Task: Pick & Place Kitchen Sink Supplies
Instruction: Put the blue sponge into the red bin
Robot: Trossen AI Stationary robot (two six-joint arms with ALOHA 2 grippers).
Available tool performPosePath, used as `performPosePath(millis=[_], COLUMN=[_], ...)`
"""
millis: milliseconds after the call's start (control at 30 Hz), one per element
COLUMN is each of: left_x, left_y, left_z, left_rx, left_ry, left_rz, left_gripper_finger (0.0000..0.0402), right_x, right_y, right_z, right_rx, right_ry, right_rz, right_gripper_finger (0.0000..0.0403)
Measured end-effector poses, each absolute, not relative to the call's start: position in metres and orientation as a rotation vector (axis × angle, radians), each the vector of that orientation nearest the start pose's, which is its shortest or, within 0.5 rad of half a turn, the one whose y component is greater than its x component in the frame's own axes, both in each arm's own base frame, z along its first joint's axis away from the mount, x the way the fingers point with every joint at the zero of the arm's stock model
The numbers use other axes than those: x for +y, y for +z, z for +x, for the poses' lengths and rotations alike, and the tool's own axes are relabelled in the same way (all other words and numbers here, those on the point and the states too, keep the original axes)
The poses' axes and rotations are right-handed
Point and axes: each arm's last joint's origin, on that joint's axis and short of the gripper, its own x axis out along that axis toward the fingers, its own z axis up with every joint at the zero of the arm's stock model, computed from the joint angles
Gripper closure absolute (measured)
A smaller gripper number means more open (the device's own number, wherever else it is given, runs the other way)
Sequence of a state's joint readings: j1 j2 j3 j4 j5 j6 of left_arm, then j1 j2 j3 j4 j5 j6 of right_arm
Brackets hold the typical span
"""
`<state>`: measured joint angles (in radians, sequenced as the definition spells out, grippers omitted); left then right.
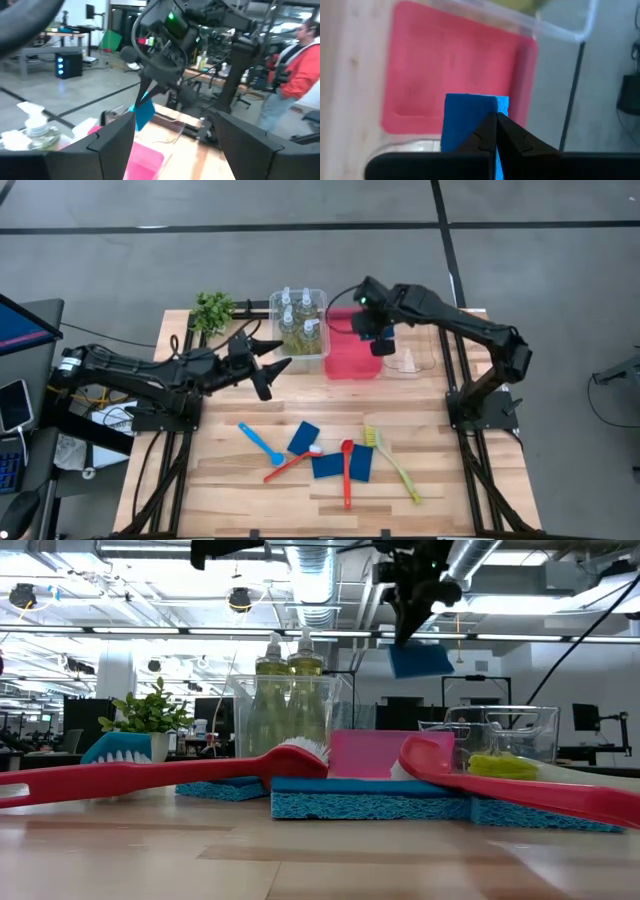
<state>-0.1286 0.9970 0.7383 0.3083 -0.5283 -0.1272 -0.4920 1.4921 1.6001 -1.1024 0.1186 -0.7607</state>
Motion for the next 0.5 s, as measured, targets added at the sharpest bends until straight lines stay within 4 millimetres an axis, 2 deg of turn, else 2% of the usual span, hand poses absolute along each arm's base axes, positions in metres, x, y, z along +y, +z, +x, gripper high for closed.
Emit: performPosePath(millis=[133,267,500], left_x=[-0.007,0.001,0.018], left_y=[0.322,0.321,0.321], left_z=[0.222,0.222,0.221], left_rx=[-0.047,-0.036,-0.007], left_ry=[0.435,0.47,0.55], left_rz=[-0.139,-0.115,-0.002], left_gripper_finger=[0.0128,0.0128,0.0128], right_x=[-0.16,-0.173,-0.187], right_y=[0.373,0.373,0.374], right_z=[0.242,0.234,0.243], right_rx=[1.127,1.051,0.864], right_ry=[-0.188,-0.126,-0.057], right_rz=[-0.447,-0.376,-0.35], right_gripper_finger=[0.0403,0.0403,0.0403])
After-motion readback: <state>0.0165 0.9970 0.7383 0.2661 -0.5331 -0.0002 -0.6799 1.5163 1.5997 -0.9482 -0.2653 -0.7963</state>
